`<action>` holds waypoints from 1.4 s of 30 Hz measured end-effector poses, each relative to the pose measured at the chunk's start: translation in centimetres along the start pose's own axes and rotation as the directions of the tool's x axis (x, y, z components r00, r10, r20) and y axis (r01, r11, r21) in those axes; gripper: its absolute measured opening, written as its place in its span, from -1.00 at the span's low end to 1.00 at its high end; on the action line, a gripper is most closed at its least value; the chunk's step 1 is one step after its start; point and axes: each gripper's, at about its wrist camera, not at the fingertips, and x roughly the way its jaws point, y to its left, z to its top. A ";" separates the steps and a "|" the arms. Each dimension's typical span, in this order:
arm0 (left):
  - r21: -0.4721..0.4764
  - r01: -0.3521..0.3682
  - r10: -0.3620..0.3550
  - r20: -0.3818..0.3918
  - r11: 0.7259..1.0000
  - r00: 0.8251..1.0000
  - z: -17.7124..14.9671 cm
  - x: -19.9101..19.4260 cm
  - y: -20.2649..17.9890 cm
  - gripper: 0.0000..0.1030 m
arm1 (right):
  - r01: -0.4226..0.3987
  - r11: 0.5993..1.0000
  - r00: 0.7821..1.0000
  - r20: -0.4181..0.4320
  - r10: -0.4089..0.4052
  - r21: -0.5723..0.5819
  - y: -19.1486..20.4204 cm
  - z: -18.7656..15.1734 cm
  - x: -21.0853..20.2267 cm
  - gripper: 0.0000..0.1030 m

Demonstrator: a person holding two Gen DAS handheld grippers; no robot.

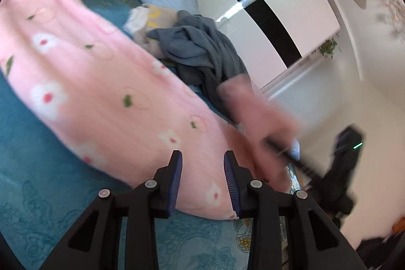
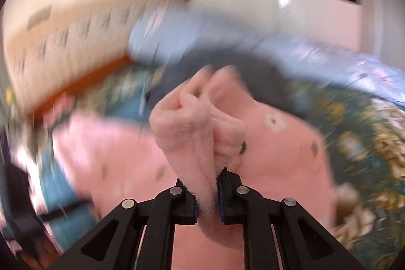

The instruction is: Fold clothes

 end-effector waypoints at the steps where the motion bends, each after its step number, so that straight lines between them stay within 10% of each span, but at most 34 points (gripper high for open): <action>1: -0.007 -0.002 0.002 0.003 1.000 1.000 0.0 0.0 0.3 -0.33 | -0.003 0.999 0.998 -0.065 0.001 -0.041 1.2 -0.9 1.6 -0.74; 14: -0.049 0.018 -0.018 -0.012 0.999 1.000 0.0 0.4 1.5 -0.33 | 0.035 0.987 0.993 -0.104 -0.052 -0.158 4.4 -2.7 2.1 -0.61; 19: -0.066 0.022 -0.023 -0.023 0.998 0.999 -0.1 0.3 1.6 -0.33 | -0.097 0.985 0.988 -0.135 0.077 -0.144 5.2 -2.8 1.1 0.12; 26: -0.084 0.039 -0.045 -0.073 0.996 0.996 -0.2 1.4 1.1 -0.22 | -0.106 0.984 0.993 -0.062 0.098 -0.147 2.0 -1.6 -2.7 0.20; 31: -0.090 0.048 -0.061 -0.145 0.995 0.988 0.4 4.0 -0.6 -0.02 | 0.006 0.992 0.999 0.042 -0.012 0.125 -6.1 -2.3 -3.5 0.30; 36: -0.051 0.051 -0.059 -0.192 0.997 0.980 1.2 6.1 -3.2 0.01 | -0.052 0.887 0.999 0.008 0.054 0.458 -11.8 -5.3 -0.7 0.30; 42: -0.038 0.109 -0.115 -0.261 0.993 0.958 1.9 8.5 -5.9 0.01 | -0.064 0.869 0.998 0.033 0.055 0.490 -12.2 -5.6 -1.4 0.30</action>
